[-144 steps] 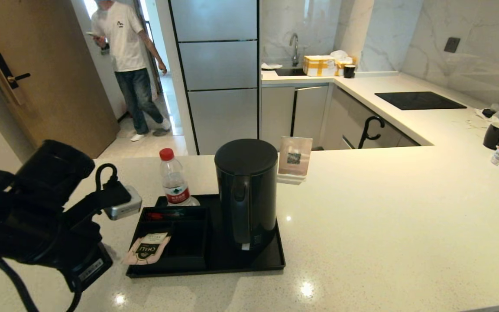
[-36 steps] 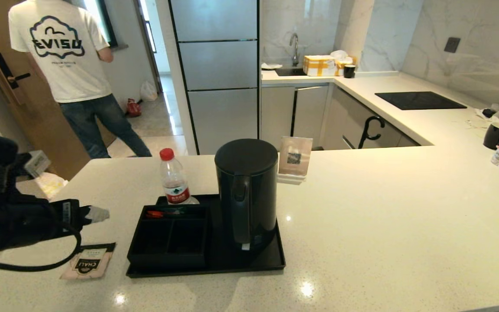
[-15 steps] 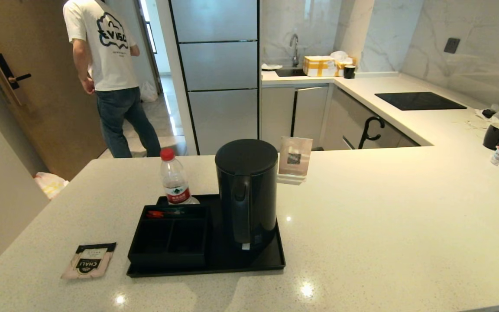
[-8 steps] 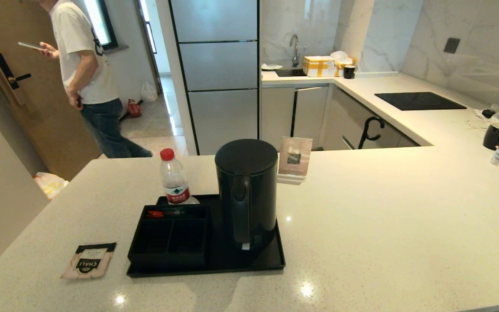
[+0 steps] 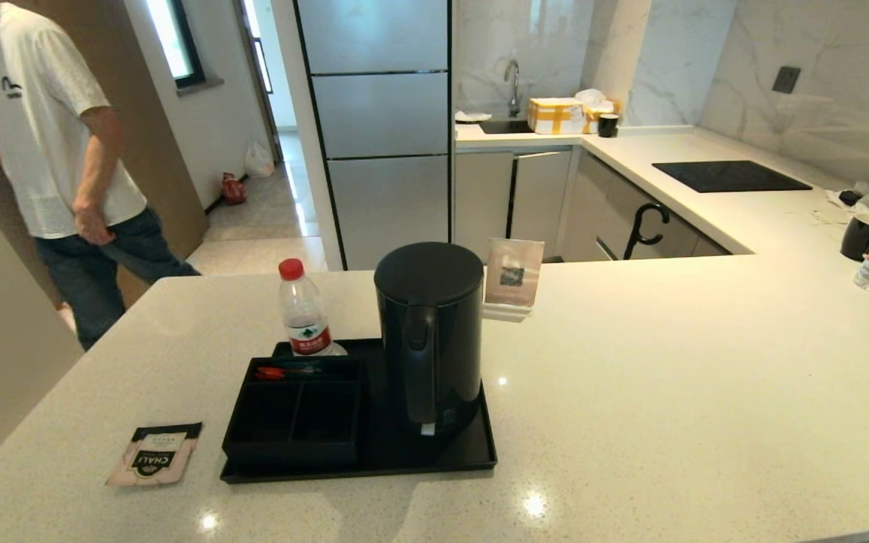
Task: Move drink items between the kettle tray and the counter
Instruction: Pick up the kettle
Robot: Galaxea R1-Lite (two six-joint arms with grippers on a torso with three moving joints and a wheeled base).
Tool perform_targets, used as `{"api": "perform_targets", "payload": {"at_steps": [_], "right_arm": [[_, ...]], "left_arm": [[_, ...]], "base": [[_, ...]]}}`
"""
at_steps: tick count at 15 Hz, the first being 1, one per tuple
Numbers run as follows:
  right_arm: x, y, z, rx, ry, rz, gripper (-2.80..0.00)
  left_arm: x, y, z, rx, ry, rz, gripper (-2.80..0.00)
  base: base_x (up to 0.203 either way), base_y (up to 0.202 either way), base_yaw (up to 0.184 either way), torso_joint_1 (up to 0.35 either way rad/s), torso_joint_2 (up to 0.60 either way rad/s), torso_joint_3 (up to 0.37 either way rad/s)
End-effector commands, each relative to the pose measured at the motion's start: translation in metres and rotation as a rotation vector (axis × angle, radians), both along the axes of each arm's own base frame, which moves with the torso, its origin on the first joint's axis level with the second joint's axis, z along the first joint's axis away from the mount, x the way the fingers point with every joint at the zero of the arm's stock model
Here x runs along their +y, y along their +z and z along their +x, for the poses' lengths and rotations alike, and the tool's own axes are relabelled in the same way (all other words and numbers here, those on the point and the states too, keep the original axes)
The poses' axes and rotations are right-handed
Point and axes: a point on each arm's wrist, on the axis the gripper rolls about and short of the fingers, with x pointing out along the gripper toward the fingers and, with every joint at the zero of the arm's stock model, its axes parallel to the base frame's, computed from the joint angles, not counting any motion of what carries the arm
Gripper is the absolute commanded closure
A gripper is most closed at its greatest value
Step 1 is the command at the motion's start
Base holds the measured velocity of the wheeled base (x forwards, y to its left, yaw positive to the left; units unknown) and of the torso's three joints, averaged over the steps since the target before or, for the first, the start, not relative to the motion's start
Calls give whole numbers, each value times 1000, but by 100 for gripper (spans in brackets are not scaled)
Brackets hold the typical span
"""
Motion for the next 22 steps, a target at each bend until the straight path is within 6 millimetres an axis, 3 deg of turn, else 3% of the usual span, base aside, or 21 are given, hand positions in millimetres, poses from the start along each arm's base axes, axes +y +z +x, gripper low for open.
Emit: {"api": "perform_targets", "payload": {"at_steps": [1, 4, 6, 8, 18, 22], "right_arm": [[0, 0, 0, 2, 0, 0, 0], [0, 0, 0, 2, 0, 0, 0], [0, 0, 0, 2, 0, 2, 0], [0, 0, 0, 2, 0, 0, 0], [0, 0, 0, 2, 0, 2, 0], [0, 0, 0, 2, 0, 0, 0]], "left_arm": [[0, 0, 6, -92, 2, 1, 0], [0, -3, 26, -218, -15, 9, 0], [0, -28, 55, -338, -30, 23, 0], [0, -48, 66, -357, -54, 64, 0], [0, -53, 67, -312, -65, 92, 0], [0, -58, 66, -247, -90, 192, 0]], "base": [[0, 0, 0, 0, 0, 0], [0, 0, 0, 0, 0, 0], [0, 0, 0, 0, 0, 0], [0, 0, 0, 0, 0, 0], [0, 0, 0, 0, 0, 0], [0, 0, 0, 0, 0, 0]]}}
